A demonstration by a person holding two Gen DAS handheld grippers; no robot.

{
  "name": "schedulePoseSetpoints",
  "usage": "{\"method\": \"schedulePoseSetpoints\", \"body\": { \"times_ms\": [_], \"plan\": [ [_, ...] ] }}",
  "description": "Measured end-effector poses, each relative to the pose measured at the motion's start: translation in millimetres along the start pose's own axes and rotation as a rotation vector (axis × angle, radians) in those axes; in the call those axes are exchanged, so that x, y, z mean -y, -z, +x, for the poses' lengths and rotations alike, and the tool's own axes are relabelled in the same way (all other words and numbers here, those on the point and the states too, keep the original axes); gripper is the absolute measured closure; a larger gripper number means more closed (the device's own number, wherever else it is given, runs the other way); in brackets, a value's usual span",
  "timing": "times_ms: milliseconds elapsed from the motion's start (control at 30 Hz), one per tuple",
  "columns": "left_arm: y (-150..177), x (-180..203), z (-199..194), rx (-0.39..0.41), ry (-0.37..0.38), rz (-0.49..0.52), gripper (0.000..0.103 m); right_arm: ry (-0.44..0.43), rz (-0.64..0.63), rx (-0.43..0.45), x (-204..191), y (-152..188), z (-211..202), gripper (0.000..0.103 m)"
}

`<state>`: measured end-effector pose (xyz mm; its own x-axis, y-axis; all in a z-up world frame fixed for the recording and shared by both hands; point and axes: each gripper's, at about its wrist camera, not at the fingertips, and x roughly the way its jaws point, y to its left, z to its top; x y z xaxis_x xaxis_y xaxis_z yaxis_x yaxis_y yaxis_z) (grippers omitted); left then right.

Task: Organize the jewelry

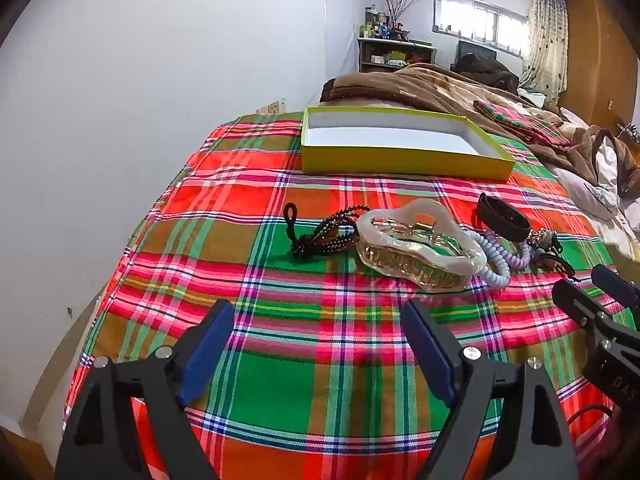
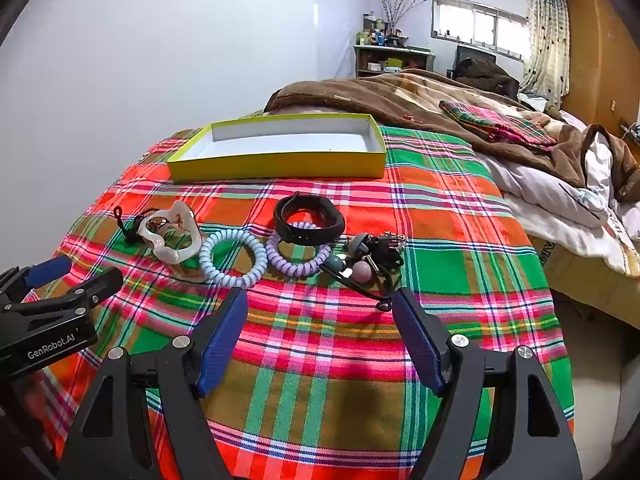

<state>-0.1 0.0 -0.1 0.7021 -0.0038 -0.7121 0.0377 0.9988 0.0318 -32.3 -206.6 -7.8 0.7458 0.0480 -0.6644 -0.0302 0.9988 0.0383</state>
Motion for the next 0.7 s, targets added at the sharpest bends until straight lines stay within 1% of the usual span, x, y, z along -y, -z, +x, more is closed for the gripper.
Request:
{"method": "schedulePoseSetpoints", "body": {
  "times_ms": [67, 100, 233, 267, 333, 433, 533, 700],
  "plan": [
    [0, 1, 0, -0.003, -0.004, 0.004, 0.016, -0.003, 0.002, -0.009, 0, 0, 0, 0.028],
    [1, -1, 0, 0.005, 0.013, -0.012, 0.016, -0.003, 0.001, -0.015, 0, -1, 1, 0.028],
    [6, -5, -3, 0.013, 0.000, -0.011, 0.016, 0.004, -0.006, -0.009, 1, -1, 3, 0.028],
    [5, 0, -2, 0.013, -0.006, -0.007, 0.016, 0.005, -0.006, -0.008, 1, -3, 2, 0.028],
    [3, 1, -5, 0.010, 0.009, -0.014, 0.016, 0.001, -0.005, -0.005, 0, -1, 0, 0.028],
    [-3, 0, -1, -0.014, 0.018, -0.014, 0.016, 0.000, -0.006, 0.004, 0, -1, -1, 0.028],
    [-6, 2, -3, -0.006, -0.004, -0.001, 0.016, 0.000, -0.008, 0.007, -1, -3, -1, 0.028],
    [-8, 1, -3, -0.008, 0.001, -0.008, 0.016, -0.005, -0.009, 0.014, -2, -3, -3, 0.028]
  ]
}}
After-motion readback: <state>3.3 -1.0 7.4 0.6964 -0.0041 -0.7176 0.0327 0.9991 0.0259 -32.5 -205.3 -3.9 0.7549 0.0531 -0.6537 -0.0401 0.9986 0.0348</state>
